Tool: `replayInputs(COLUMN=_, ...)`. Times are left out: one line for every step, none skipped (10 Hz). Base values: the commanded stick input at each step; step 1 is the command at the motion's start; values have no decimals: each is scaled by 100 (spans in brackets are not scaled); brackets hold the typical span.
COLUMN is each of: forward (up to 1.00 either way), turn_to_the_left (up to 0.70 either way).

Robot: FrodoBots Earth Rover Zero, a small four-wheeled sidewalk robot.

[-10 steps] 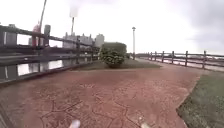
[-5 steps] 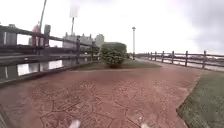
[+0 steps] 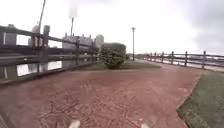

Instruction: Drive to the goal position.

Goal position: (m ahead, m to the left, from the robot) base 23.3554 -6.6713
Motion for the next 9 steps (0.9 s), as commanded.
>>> replayInputs(forward=70, turn_to_the_left=-27)
replayInputs(forward=70, turn_to_the_left=-27)
replayInputs(forward=70, turn_to_the_left=-27)
replayInputs(forward=70, turn_to_the_left=-27)
replayInputs(forward=70, turn_to_the_left=-27)
replayInputs(forward=70, turn_to_the_left=-27)
replayInputs(forward=70, turn_to_the_left=-27)
replayInputs(forward=70, turn_to_the_left=-27)
replayInputs(forward=70, turn_to_the_left=-27)
